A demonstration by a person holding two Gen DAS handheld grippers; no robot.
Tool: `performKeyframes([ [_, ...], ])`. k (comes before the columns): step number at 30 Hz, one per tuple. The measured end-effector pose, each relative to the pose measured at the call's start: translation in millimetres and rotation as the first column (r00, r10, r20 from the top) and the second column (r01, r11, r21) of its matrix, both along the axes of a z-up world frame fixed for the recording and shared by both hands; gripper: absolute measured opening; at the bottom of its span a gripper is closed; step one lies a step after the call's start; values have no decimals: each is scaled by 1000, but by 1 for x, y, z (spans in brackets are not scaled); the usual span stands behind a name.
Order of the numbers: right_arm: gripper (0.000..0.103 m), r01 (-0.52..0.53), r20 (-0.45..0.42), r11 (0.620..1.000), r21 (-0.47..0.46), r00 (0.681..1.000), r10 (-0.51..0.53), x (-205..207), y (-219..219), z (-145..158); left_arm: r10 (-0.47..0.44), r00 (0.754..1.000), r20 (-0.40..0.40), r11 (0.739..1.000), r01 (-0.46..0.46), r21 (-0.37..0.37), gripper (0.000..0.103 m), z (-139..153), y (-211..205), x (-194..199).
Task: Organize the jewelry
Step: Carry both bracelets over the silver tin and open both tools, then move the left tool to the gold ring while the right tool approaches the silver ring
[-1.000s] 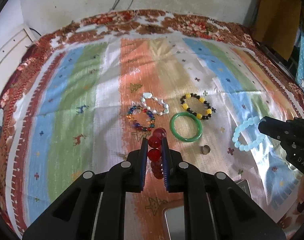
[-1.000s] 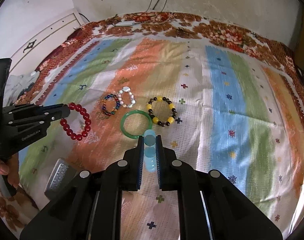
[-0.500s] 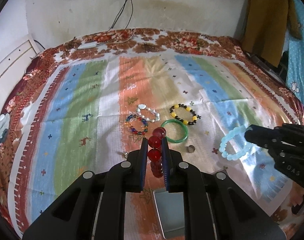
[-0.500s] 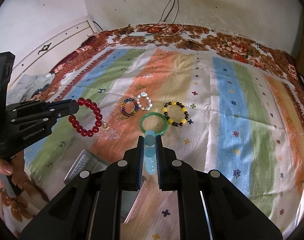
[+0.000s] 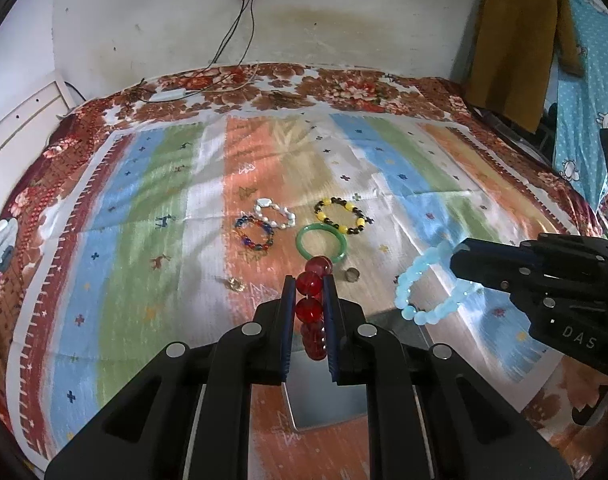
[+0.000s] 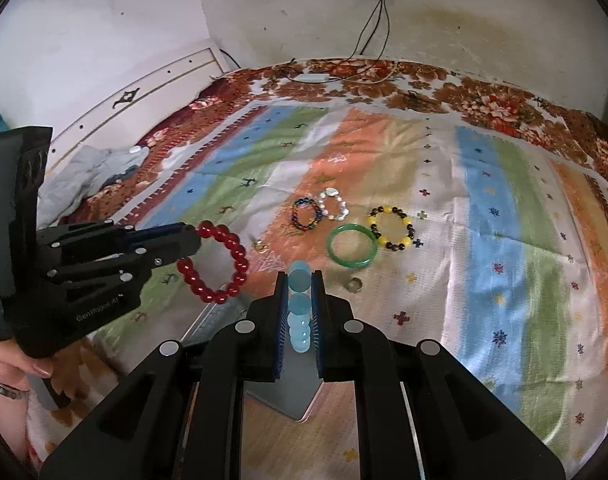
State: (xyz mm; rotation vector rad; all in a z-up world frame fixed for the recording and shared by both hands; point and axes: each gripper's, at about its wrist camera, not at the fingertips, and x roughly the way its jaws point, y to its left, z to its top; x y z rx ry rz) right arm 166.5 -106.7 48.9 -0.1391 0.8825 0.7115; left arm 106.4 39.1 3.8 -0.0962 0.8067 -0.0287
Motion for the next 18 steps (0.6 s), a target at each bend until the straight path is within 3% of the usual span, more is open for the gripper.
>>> performKeyframes([
  [7, 12, -52, -59, 999, -8, 997, 52, -9, 7, -11, -26, 998, -60, 1000, 26, 3, 14, -11, -11, -4],
  [8, 12, -54, -76, 999, -4, 996, 53, -9, 7, -13, -18, 998, -60, 1000, 19, 9, 17, -11, -11, -5],
  [9, 13, -51, -83, 999, -5, 995, 51, -8, 6, -15, 1, 998, -62, 1000, 0, 15, 26, -11, -9, -4],
  [12, 29, -38, -38, 999, -38, 999, 36, -8, 6, -14, 54, 996, -67, 999, -54, 7, 29, -12, 3, -3],
  [14, 35, -22, -37, 999, -39, 999, 21, -5, 3, -15, 86, 993, -76, 996, -86, 0, 31, -13, 13, 0],
  [18, 47, 8, -56, 998, -59, 998, -12, 8, -2, -21, 111, 988, -104, 993, -115, -37, 44, -17, 29, 9],
])
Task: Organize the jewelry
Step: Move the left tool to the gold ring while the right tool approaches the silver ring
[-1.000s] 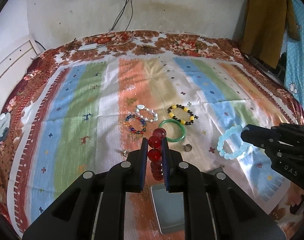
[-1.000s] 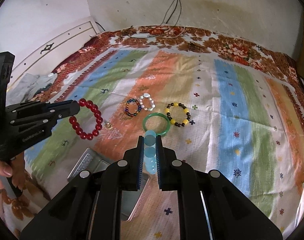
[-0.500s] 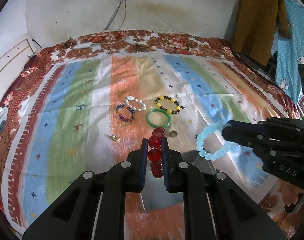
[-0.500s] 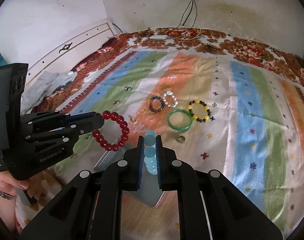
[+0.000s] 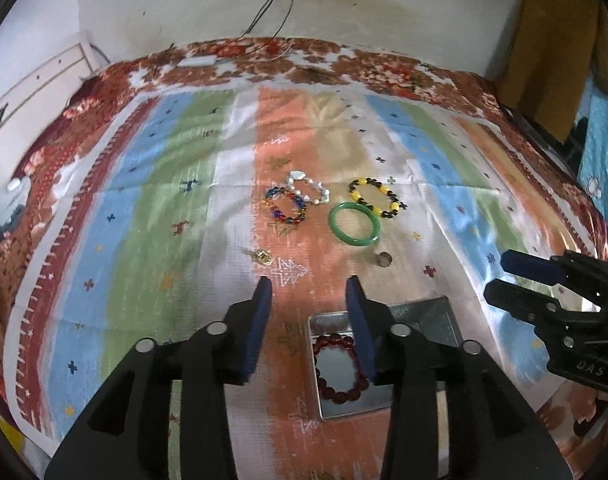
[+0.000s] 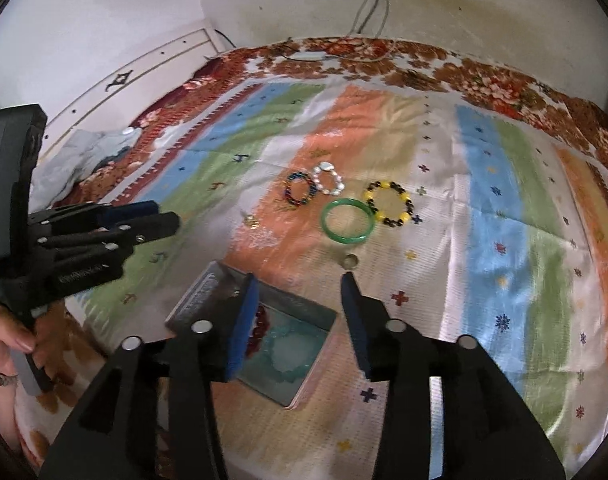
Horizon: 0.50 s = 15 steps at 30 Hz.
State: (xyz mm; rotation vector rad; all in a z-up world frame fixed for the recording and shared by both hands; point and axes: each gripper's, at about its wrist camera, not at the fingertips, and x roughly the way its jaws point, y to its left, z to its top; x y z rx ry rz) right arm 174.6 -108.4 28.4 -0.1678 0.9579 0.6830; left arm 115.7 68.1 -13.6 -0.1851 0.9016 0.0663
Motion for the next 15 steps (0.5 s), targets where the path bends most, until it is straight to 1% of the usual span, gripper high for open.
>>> performKeyframes([
  [1, 48, 6, -10, 1000, 1, 1000, -6, 3, -1, -1, 3, 1000, -9, 1000, -4, -16, 47, -2, 3, 3],
  [3, 49, 28, -33, 1000, -5, 999, -28, 13, -2, -5, 10, 1000, -28, 998, -11, -61, 55, -5, 10, 12],
  [5, 51, 34, -37, 999, -23, 999, -35, 19, -2, -8, 10, 999, -43, 996, -14, -91, 60, -8, 15, 18],
  [7, 55, 42, -35, 998, -44, 998, -44, 24, -2, -12, 24, 998, -65, 994, -31, -103, 61, -14, 20, 27],
  [9, 57, 43, -46, 998, -56, 998, -45, 30, -1, -16, 41, 995, -89, 994, -49, -97, 61, -19, 26, 33],
  [12, 58, 47, -67, 997, -56, 996, -51, 40, 0, -21, 53, 992, -112, 994, -63, -93, 61, -24, 33, 41],
  [15, 59, 51, -84, 997, -59, 995, -56, 48, 2, -24, 54, 989, -141, 996, -64, -68, 61, -31, 37, 52],
])
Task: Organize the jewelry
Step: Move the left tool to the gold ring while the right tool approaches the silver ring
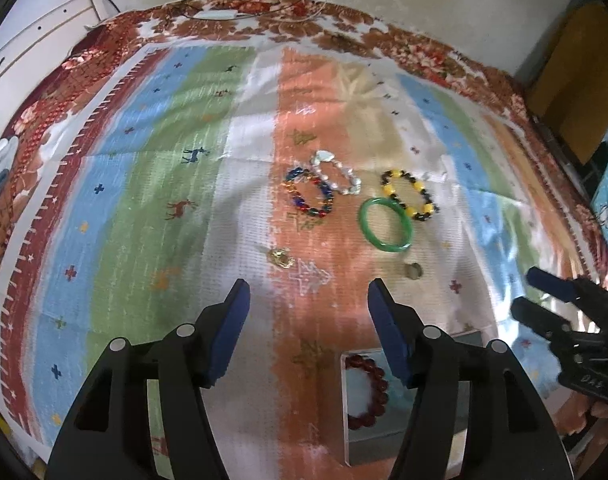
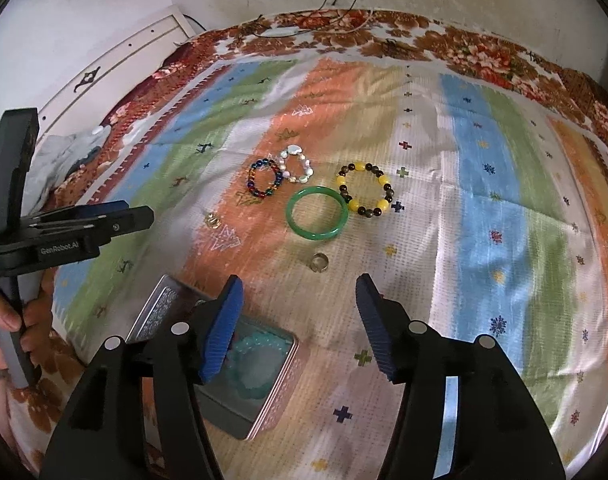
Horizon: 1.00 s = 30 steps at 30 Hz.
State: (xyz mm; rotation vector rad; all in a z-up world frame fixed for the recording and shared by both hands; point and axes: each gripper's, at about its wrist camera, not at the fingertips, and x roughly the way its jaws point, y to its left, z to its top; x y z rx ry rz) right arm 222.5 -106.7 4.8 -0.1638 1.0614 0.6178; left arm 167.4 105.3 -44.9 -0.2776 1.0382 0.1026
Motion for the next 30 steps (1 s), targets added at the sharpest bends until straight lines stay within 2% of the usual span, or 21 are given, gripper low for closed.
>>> performKeyframes([
  [5, 63, 4, -4, 1000, -24, 1000, -4, 10, 5, -6, 7, 999, -44, 1000, -7, 9, 61, -12, 9, 18],
  [14, 63, 10, -59, 999, -49, 998, -12, 29, 16, -26, -24, 993, -113, 997, 33, 71, 61, -31, 3, 46],
  [22, 63, -12, -54, 998, -68, 999, 9, 39, 26, -36, -3, 987, -160, 998, 13, 57, 61, -48, 15, 61],
  [30, 63, -10, -134, 998, -69, 991, 1, 57, 34, -57, -1, 980, -198, 998, 14, 65, 61, -63, 17, 75],
])
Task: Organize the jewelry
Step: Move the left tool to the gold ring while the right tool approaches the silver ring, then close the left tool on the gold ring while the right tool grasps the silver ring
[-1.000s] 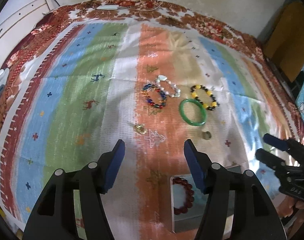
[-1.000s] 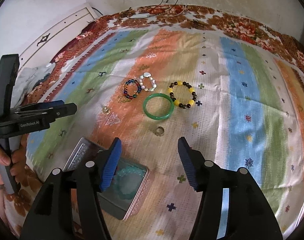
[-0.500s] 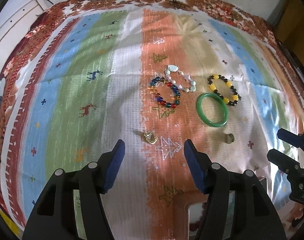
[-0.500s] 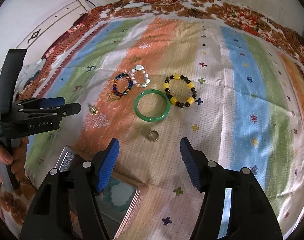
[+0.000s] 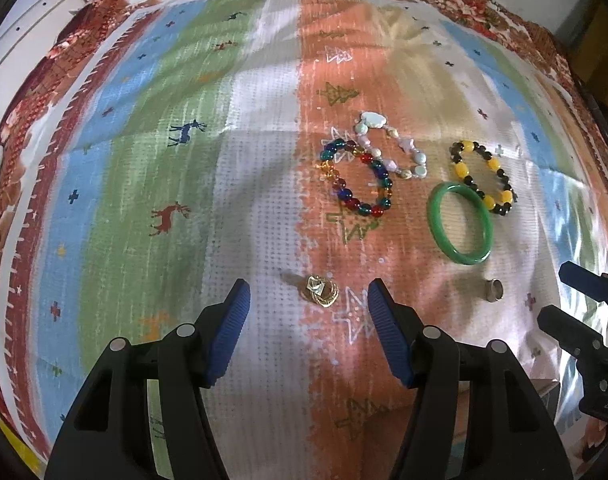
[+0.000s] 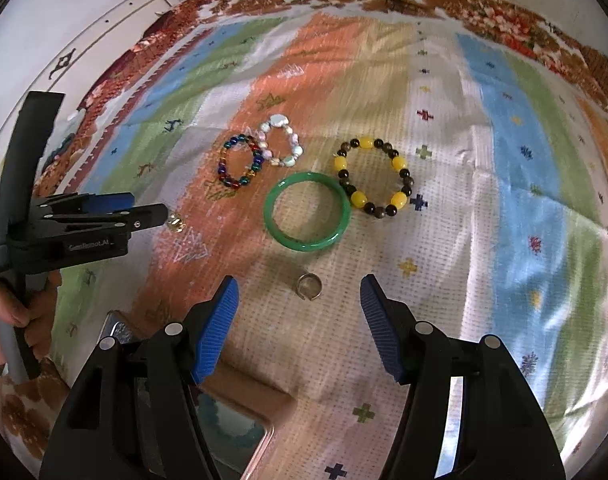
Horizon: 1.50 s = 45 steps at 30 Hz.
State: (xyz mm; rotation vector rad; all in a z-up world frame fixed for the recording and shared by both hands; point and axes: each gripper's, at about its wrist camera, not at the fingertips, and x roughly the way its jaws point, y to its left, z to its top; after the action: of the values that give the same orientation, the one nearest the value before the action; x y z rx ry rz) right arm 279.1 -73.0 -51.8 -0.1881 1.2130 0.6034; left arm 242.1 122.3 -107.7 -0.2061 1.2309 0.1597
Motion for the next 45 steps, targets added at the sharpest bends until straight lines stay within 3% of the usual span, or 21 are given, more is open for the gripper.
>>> performKeyframes([
  [19, 63, -20, -92, 997, -73, 996, 13, 21, 17, -44, -22, 998, -60, 1000, 23, 8, 55, -25, 0, 20],
  [25, 62, -41, -113, 995, -94, 993, 30, 21, 24, -55, -26, 997, -79, 1000, 27, 13, 41, -30, -1, 24],
  [31, 39, -53, -111, 991, -120, 993, 40, 21, 27, -59, -54, 994, -92, 998, 58, 37, 38, -34, -6, 24],
  [35, 32, -39, -115, 992, -117, 993, 26, 24, 24, -60, -54, 994, -98, 997, 59, 47, 29, -35, -8, 24],
  [37, 23, -39, -123, 993, -108, 992, 26, 23, 21, -60, -44, 994, -98, 998, 48, 45, 24, -34, -7, 23],
  [39, 20, -39, -126, 994, -104, 992, 25, 22, 20, -60, -40, 994, -97, 998, 45, 42, 19, -34, -6, 21],
  [45, 20, -39, -121, 995, -95, 992, 28, 21, 19, -59, -32, 995, -90, 999, 34, 18, 18, -33, -2, 21],
])
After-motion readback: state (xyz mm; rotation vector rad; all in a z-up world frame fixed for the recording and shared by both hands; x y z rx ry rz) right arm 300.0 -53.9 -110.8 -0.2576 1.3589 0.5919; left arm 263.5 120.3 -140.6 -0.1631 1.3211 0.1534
